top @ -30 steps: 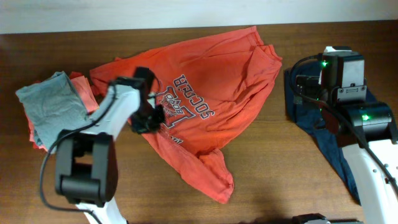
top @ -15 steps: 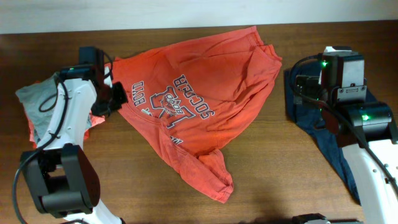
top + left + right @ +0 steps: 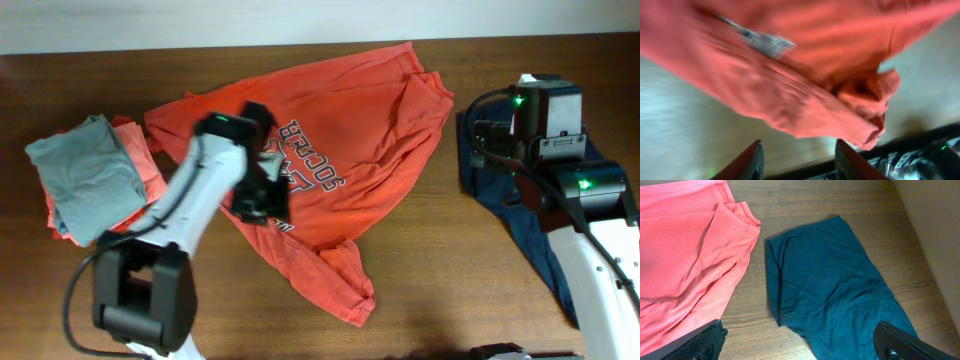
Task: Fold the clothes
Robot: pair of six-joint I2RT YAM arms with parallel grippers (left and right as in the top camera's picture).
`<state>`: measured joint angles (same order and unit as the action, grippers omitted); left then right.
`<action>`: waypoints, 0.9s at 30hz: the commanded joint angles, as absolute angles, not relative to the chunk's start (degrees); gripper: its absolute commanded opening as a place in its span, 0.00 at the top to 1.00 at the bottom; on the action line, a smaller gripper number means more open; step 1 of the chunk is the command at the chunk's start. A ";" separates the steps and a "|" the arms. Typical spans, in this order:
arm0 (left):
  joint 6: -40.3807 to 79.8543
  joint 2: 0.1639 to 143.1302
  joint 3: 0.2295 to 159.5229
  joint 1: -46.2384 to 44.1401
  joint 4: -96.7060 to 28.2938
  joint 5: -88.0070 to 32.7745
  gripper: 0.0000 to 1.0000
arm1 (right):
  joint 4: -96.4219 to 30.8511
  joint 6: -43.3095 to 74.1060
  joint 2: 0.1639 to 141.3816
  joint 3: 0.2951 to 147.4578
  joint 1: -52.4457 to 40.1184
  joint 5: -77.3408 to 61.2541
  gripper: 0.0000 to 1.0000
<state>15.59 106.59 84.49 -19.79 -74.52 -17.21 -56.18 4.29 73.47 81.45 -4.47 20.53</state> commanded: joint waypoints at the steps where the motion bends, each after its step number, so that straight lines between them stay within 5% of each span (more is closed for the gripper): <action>1: 20.78 105.41 79.85 -24.80 -72.62 -17.41 0.49 | -56.18 4.32 73.56 81.93 -4.05 21.26 0.01; 11: 28.75 105.41 72.34 -33.50 -64.58 -19.29 0.41 | -56.21 4.32 73.56 81.93 -4.05 21.26 0.01; 27: 36.47 105.43 65.25 -34.52 -54.63 -20.80 0.37 | -56.40 4.32 73.54 81.93 -4.05 21.26 0.01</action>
